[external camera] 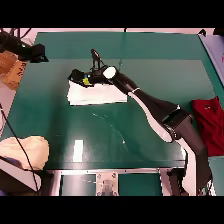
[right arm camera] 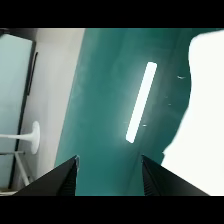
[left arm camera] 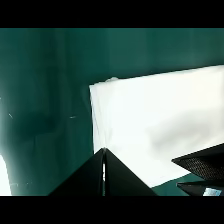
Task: Fold the shirts.
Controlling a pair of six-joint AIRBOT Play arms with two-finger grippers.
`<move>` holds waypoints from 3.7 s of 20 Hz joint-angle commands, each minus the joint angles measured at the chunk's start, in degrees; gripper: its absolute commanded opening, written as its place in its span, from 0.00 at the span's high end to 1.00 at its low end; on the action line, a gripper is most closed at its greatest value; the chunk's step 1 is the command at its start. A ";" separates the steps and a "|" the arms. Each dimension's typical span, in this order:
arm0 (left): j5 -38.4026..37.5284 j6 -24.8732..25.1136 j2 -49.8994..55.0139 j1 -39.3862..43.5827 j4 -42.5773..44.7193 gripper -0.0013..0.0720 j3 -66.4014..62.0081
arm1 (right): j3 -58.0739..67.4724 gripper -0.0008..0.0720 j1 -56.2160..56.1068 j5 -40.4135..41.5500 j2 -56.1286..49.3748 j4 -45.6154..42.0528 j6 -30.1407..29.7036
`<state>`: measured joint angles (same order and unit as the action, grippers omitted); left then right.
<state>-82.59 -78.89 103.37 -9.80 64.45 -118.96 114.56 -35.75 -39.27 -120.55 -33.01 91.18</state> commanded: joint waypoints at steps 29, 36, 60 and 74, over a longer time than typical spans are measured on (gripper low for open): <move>-0.63 0.96 -0.15 -1.14 0.20 0.95 3.91 | -2.27 0.97 31.08 -25.16 8.96 4.66 -3.54; -0.85 0.96 -0.15 -1.14 -0.44 0.95 3.91 | -2.08 0.97 52.33 -29.24 24.26 0.37 0.17; -5.84 -0.52 -0.15 -1.07 -0.61 0.95 3.91 | -2.08 0.97 91.19 -60.28 35.32 -40.24 19.32; -5.84 -0.57 -0.15 -1.07 -4.13 0.95 3.91 | -25.73 0.97 91.12 -65.96 35.69 -61.16 19.41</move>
<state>-88.38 -79.46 103.26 -10.85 61.78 -115.07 96.25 55.35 -104.66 -84.90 -89.43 110.43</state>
